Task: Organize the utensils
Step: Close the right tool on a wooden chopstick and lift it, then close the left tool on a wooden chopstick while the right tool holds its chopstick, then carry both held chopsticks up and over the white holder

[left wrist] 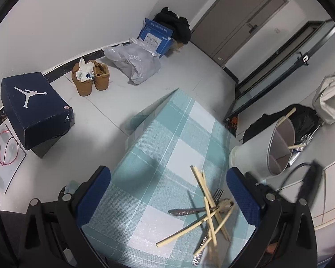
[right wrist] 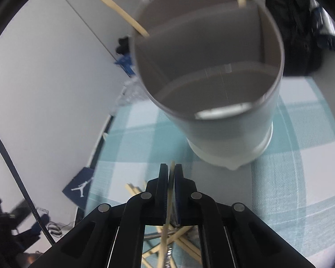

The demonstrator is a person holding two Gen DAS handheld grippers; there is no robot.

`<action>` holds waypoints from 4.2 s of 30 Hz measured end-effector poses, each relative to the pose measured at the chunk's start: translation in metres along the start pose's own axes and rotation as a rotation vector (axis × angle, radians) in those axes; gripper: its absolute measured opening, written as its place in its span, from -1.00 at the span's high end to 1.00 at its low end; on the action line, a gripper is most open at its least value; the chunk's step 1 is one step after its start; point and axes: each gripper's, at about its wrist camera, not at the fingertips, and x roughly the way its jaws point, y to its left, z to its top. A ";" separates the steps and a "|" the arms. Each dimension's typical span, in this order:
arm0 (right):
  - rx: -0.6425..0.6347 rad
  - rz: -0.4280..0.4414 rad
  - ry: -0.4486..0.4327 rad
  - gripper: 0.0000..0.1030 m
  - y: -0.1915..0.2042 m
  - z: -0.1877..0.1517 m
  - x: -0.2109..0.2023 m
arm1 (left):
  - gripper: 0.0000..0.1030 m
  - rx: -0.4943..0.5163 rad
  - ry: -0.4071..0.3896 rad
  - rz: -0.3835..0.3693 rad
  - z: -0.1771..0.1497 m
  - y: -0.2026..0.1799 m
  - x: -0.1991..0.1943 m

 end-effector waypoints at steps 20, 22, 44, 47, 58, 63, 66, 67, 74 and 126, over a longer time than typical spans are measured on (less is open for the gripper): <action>-0.261 0.025 -0.306 0.93 0.022 0.011 -0.098 | -0.98 0.178 0.129 0.063 -0.031 -0.033 0.024; -0.265 0.035 -0.313 0.93 0.018 0.009 -0.112 | -0.98 0.211 0.142 0.070 -0.034 -0.038 0.027; -0.165 0.096 -0.394 0.93 -0.049 -0.012 -0.174 | -0.05 0.011 0.378 0.137 -0.047 -0.044 0.051; -0.129 0.137 -0.376 0.92 -0.055 -0.010 -0.174 | 0.07 -0.002 0.403 0.148 -0.051 -0.048 0.056; -0.081 0.157 -0.343 0.92 -0.071 -0.012 -0.177 | 0.46 0.037 0.462 0.278 -0.057 -0.055 0.071; -0.075 0.161 -0.346 0.92 -0.071 -0.014 -0.179 | 0.63 0.016 0.450 0.282 -0.056 -0.056 0.072; -0.071 0.160 -0.349 0.92 -0.070 -0.014 -0.181 | 0.79 -0.005 0.452 0.295 -0.055 -0.057 0.074; -0.071 0.160 -0.350 0.92 -0.069 -0.014 -0.181 | 0.82 -0.015 0.459 0.290 -0.056 -0.058 0.075; -0.068 0.155 -0.346 0.92 -0.068 -0.015 -0.181 | 0.95 -0.064 0.424 0.286 -0.055 -0.059 0.077; -0.143 0.025 -0.333 0.93 -0.031 -0.019 -0.181 | 0.96 0.573 -0.065 -0.094 -0.045 -0.155 -0.051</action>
